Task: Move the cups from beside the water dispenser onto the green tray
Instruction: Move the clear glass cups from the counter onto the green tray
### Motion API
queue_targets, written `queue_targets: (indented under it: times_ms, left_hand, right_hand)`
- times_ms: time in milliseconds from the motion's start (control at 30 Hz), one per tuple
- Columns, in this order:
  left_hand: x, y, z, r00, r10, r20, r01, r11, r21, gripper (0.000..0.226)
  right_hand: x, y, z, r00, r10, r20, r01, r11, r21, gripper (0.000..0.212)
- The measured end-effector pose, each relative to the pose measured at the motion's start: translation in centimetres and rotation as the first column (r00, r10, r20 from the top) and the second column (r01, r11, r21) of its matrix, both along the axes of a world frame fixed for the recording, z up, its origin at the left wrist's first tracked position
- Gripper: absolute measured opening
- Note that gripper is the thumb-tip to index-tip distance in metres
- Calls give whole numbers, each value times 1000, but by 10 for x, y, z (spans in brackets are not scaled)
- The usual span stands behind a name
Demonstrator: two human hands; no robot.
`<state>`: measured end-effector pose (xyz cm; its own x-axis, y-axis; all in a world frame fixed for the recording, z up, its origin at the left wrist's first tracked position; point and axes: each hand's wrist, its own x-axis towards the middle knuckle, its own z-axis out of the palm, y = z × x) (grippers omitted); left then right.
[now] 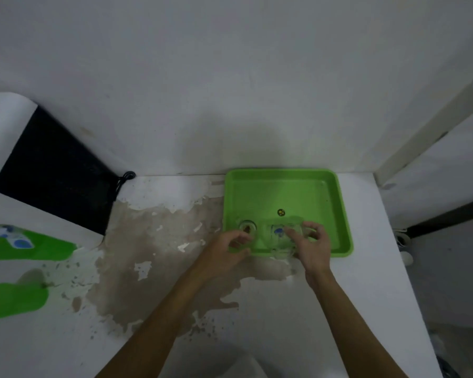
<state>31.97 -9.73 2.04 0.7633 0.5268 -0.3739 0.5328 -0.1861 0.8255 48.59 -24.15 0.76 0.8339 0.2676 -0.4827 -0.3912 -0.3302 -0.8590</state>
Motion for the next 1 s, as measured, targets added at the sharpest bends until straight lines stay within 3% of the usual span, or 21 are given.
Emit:
queue_targets:
  times_ms: [133,300,767,1000]
  left_hand:
    - [3,7,-6,1000,28,-9,-28,999,-21,35]
    - [5,14,-13,999,45,-20,-46,997,-59,27]
    - [-1,22,-24,998,46,-31,-49,996,-77,27]
    - [-12,21,-20,998,64,-9,-64,995,-70,28]
  right_hand:
    - [9,11,-10,930,190,316,-140,975,-174,52]
    - [11,22,-25,815,347,464,-201,921,-334,58]
    - [11,32,-43,583,603,545,-230,765,-601,61]
    - [4,30,-32,547,583,601,-185,784,-592,52]
